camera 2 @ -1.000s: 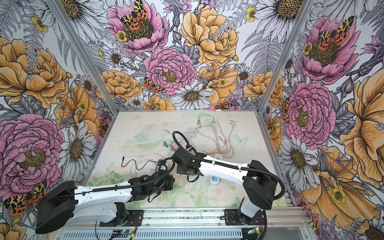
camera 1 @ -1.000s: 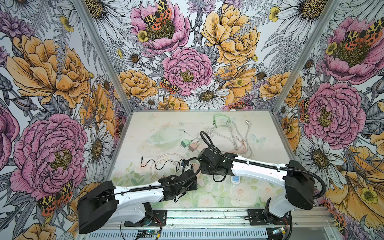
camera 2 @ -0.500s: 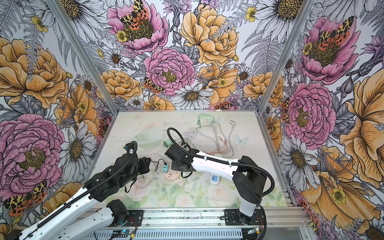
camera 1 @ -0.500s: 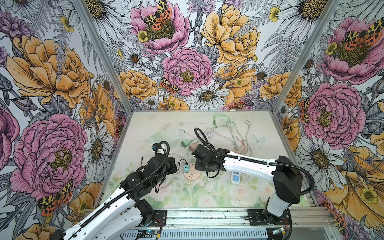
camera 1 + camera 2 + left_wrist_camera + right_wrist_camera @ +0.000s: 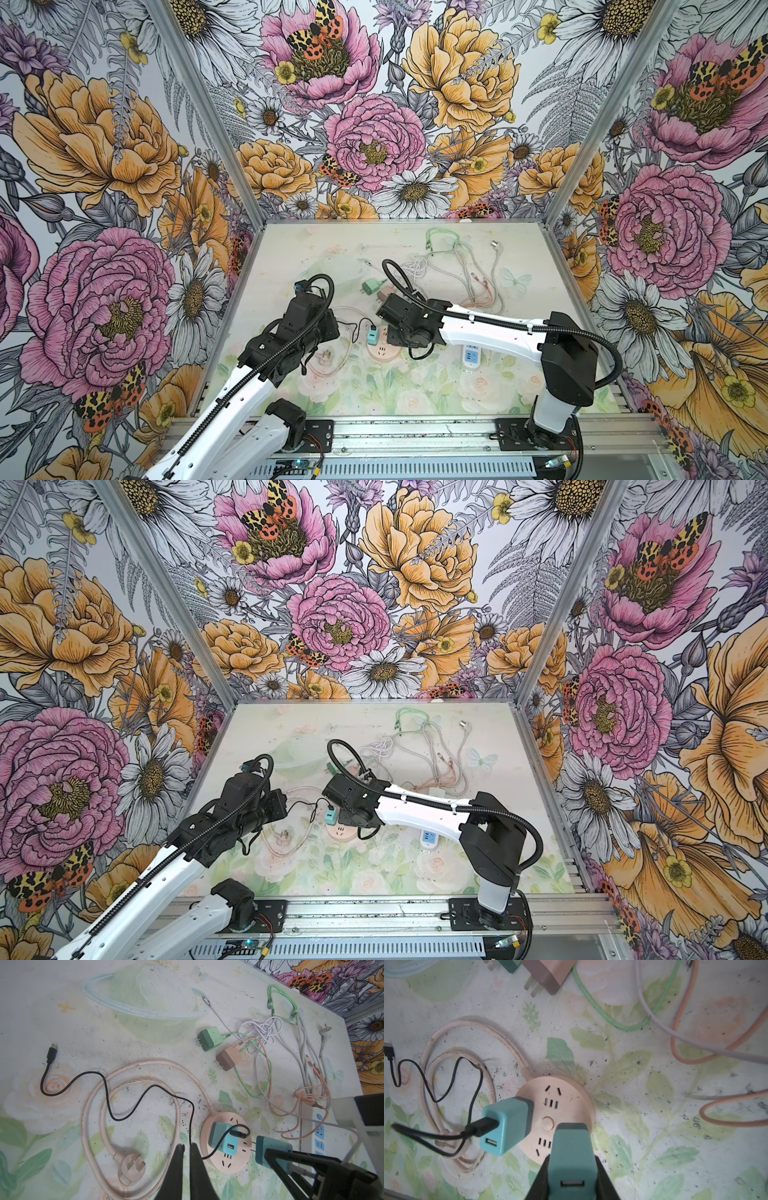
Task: Insert the plug
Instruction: 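Lower teal charger prongs into free socket slot with right gripper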
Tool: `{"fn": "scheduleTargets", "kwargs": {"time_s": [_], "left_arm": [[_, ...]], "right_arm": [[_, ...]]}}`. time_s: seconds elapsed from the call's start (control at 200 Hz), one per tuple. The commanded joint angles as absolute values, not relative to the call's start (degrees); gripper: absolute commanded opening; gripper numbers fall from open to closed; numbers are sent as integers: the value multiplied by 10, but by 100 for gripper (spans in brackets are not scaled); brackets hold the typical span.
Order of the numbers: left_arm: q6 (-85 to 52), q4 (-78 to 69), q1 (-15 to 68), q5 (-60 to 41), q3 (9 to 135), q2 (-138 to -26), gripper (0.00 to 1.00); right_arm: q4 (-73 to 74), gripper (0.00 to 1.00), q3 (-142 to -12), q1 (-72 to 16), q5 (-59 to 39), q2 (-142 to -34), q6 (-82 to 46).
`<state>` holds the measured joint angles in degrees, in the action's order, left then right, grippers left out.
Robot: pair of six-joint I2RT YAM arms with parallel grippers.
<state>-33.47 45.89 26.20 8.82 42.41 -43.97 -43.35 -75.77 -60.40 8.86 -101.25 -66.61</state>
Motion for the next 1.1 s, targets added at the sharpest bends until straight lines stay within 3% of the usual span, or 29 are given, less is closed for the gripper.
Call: {"fn": "scheduleTargets", "kwargs": {"time_s": [0.0,1.096], "left_arm": [[-313,464,250,56,437,-429,11],[-307,453,239,35,423,-406,13]], "right_arm": [[-448,0,-772,-609,110,-1026,-681],[-518,0,-822,-614,107,-1099,-697]]}}
